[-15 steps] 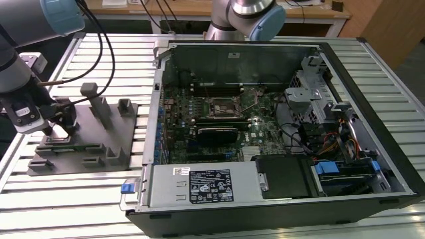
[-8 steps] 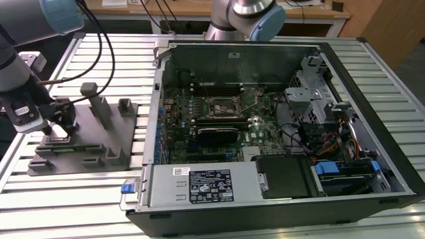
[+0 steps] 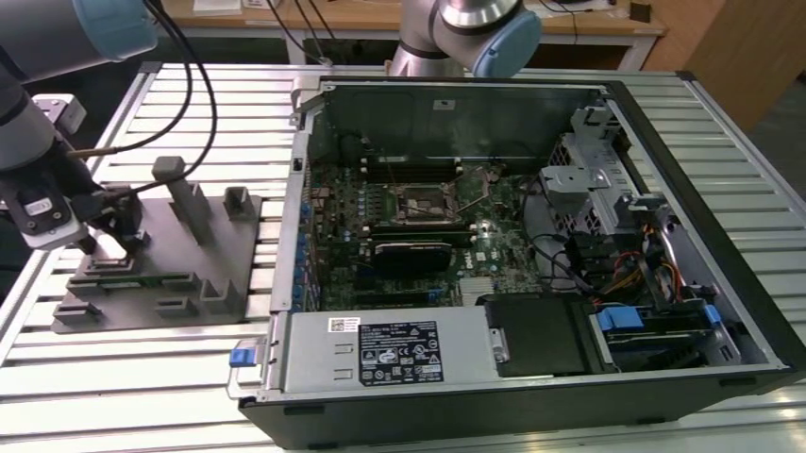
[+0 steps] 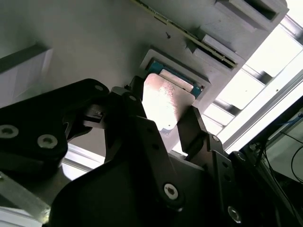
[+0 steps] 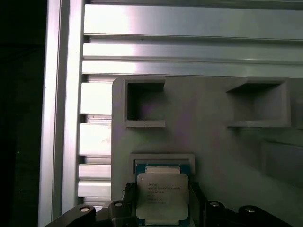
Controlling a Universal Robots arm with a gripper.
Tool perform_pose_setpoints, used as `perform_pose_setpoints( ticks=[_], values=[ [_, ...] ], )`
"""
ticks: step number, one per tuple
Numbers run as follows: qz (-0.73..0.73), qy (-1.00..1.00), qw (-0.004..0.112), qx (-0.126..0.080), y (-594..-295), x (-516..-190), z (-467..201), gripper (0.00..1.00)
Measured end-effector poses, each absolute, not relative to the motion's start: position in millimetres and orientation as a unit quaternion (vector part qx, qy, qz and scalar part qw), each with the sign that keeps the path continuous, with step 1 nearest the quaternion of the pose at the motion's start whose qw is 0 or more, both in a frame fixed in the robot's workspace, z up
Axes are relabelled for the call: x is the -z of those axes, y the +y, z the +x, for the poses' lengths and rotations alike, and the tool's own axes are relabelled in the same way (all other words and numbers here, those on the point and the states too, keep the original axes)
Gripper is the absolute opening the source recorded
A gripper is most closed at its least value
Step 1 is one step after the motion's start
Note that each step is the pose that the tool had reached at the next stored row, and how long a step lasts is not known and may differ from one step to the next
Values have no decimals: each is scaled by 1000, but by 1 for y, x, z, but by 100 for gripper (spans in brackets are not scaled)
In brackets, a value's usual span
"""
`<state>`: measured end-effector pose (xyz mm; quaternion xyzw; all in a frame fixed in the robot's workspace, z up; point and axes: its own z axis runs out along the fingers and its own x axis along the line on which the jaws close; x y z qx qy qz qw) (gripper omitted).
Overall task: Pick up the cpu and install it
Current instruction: 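Pick up the cpu and move it towards the insertion slot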
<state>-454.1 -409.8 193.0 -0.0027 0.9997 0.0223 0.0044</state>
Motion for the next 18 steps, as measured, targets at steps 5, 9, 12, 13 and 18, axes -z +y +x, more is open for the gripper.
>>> perform_pose_setpoints(
  ticks=[5,9,12,13,18],
  values=[
    [-3,1000,4,-22,-410,-196,-454,53],
    [-3,1000,4,-22,-410,-196,-454,53],
    [-3,1000,4,-22,-410,-197,-454,53],
    [-3,1000,4,-22,-410,-197,-454,53],
    [-3,1000,4,-22,-410,-198,-454,53]
  ],
)
